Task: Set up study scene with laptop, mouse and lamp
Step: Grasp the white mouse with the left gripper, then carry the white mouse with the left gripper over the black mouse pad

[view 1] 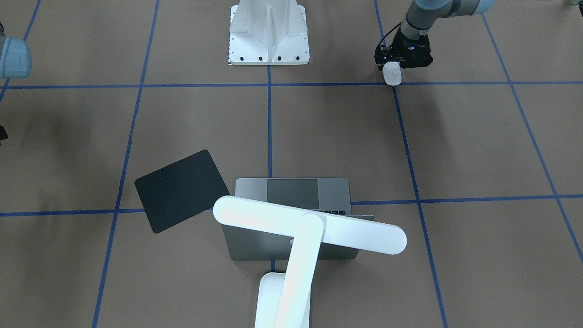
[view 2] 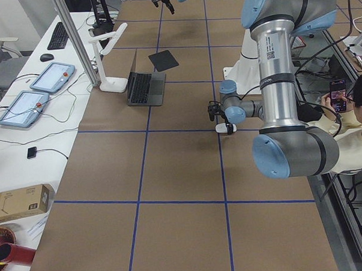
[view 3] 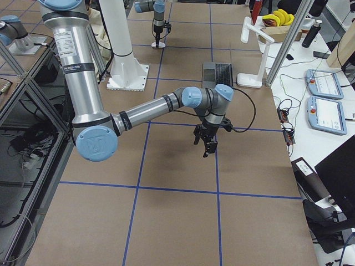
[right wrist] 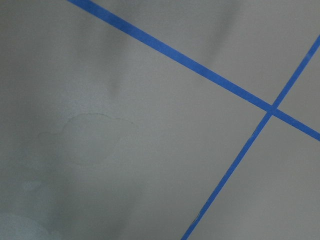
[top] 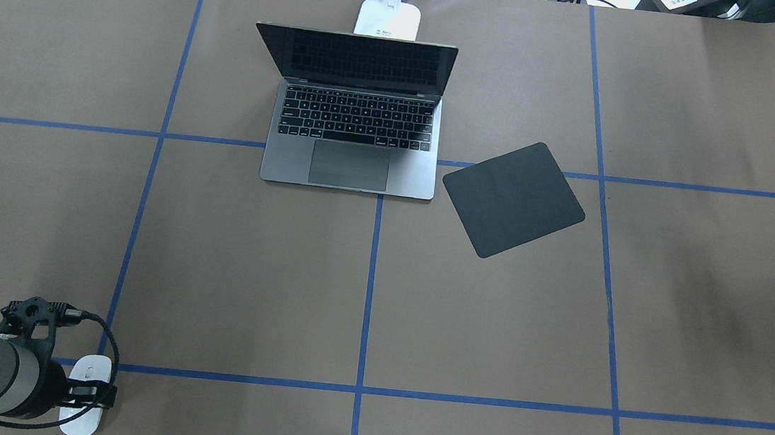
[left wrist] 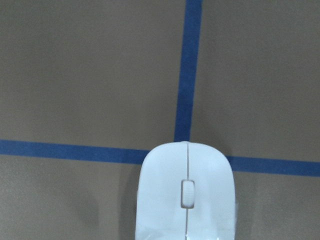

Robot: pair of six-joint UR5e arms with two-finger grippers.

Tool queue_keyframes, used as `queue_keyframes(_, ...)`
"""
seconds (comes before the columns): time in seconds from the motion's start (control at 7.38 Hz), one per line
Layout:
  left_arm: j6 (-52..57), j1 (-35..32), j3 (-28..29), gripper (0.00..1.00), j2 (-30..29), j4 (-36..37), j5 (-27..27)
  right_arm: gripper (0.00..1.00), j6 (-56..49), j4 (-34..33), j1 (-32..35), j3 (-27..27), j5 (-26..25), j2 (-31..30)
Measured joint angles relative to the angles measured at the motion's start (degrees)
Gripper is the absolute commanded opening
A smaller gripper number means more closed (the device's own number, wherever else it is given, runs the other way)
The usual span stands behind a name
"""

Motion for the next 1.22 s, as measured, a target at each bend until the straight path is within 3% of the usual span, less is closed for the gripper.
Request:
queue_keyframes(0.54, 0.0, -0.3, -0.8, 0.48, 0.0, 0.3, 0.4, 1.00, 0.0, 0.0, 0.2, 0.1, 0.1, 0.1)
queue_keyframes(0.81, 0.0, -1.1, -4.4, 0.43, -0.5, 3.4, 0.1, 1.00, 0.1, -0.1, 0.5, 0.1, 0.1, 0.3)
queue_keyframes(1.22, 0.2, -6.0, -6.0, 0.39, -9.9, 8.6, 0.1, 1.00, 0.8, -0.3, 1.0, 0.1, 0.6, 0.5)
